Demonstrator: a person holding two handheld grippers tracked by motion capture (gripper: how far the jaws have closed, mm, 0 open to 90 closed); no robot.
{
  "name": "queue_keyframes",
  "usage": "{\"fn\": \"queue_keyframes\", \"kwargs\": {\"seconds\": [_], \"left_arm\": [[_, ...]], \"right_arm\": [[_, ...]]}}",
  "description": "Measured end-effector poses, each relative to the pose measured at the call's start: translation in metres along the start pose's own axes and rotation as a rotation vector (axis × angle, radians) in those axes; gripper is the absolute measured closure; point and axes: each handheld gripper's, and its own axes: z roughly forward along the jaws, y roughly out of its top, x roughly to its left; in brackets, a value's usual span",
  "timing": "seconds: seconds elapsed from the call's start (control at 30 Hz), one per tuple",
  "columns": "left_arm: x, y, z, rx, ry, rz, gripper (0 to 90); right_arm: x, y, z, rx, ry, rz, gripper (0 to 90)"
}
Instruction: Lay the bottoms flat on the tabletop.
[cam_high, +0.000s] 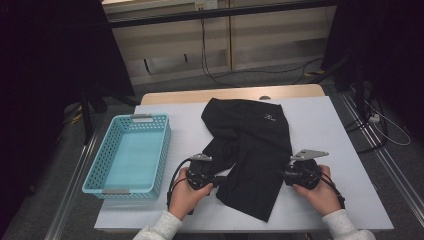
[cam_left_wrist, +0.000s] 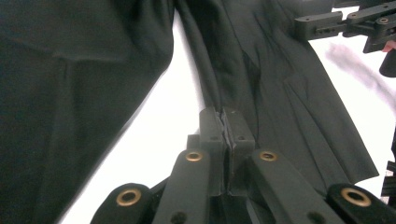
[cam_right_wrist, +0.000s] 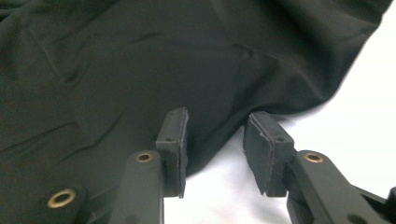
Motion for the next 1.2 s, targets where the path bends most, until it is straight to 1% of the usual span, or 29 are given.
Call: {"fn": "queue_keyframes", "kwargs": {"seconds": [0.07,0.13,0.17,0.2,0.23,0.3,0.4,0.47,0.53,0.57,0.6,0.63,0.7,0.73,0.77,0.87,0.9,0.93,1.0,1.17,1.2], "left_arm": [[0.002,0.001,-0.001,0.003,0.006,0.004,88.5],[0.005,0.001,-0.002,-0.008,0.03,-0.001,88.4],[0.007,0.0,-0.002,-0.014,0.035,-0.009,88.1],[0.009,0.0,-0.003,-0.017,0.041,-0.018,87.9],[0.011,-0.001,-0.003,-0.012,0.045,-0.017,87.7],[0.014,-0.001,-0.004,-0.011,0.056,-0.014,86.8],[0.015,0.0,-0.006,-0.017,0.053,-0.018,86.3],[0.014,0.0,-0.007,-0.02,0.051,-0.015,87.0],[0.013,0.001,-0.007,-0.031,0.049,-0.009,86.3],[0.012,0.001,-0.007,-0.029,0.041,-0.006,85.0],[0.01,0.002,-0.005,-0.038,0.041,0.002,82.2],[0.009,0.002,-0.004,-0.043,0.033,0.009,78.0],[0.007,0.004,-0.002,-0.056,0.033,0.029,68.2],[0.006,0.004,-0.001,-0.065,0.04,0.037,62.5],[0.007,0.005,0.0,-0.062,0.042,0.045,58.3],[0.005,0.008,0.004,-0.069,0.043,0.06,49.2],[0.005,0.009,0.005,-0.067,0.038,0.067,47.7],[0.003,0.01,0.006,-0.077,0.041,0.068,46.9],[0.002,0.011,0.009,-0.071,0.028,0.074,46.3],[0.001,0.014,0.014,-0.062,0.034,0.094,43.4],[0.0,0.014,0.015,-0.056,0.025,0.101,43.4]], "right_arm": [[0.002,0.001,0.002,-0.008,0.014,-0.008,74.3],[0.002,0.003,0.004,-0.01,0.047,-0.011,87.6],[0.003,0.003,0.006,-0.013,0.059,-0.014,89.1],[0.003,0.004,0.006,-0.012,0.06,-0.021,89.9],[0.003,0.005,0.006,-0.01,0.059,-0.033,90.0],[0.003,0.006,0.005,-0.004,0.061,-0.041,90.0],[0.0,0.005,0.002,0.013,0.062,-0.047,90.0],[-0.003,0.003,-0.001,0.019,0.054,-0.046,90.0],[-0.007,0.001,-0.004,0.024,0.063,-0.038,90.0],[-0.008,0.0,-0.005,0.022,0.063,-0.033,90.0],[-0.009,-0.001,-0.007,0.024,0.064,-0.026,90.0],[-0.01,-0.002,-0.008,0.025,0.063,-0.022,90.0],[-0.012,-0.003,-0.011,0.024,0.059,-0.022,90.0],[-0.012,-0.004,-0.013,0.024,0.054,-0.019,90.0],[-0.013,-0.005,-0.014,0.026,0.052,-0.022,90.0],[-0.015,-0.008,-0.017,0.022,0.053,-0.019,90.0],[-0.015,-0.009,-0.018,0.024,0.053,-0.017,90.0],[-0.015,-0.01,-0.019,0.024,0.052,-0.018,90.0],[-0.016,-0.012,-0.023,0.026,0.049,-0.015,90.0],[-0.02,-0.018,-0.028,0.019,0.037,-0.002,90.0],[-0.02,-0.018,-0.028,0.02,0.034,-0.002,89.8]]}}
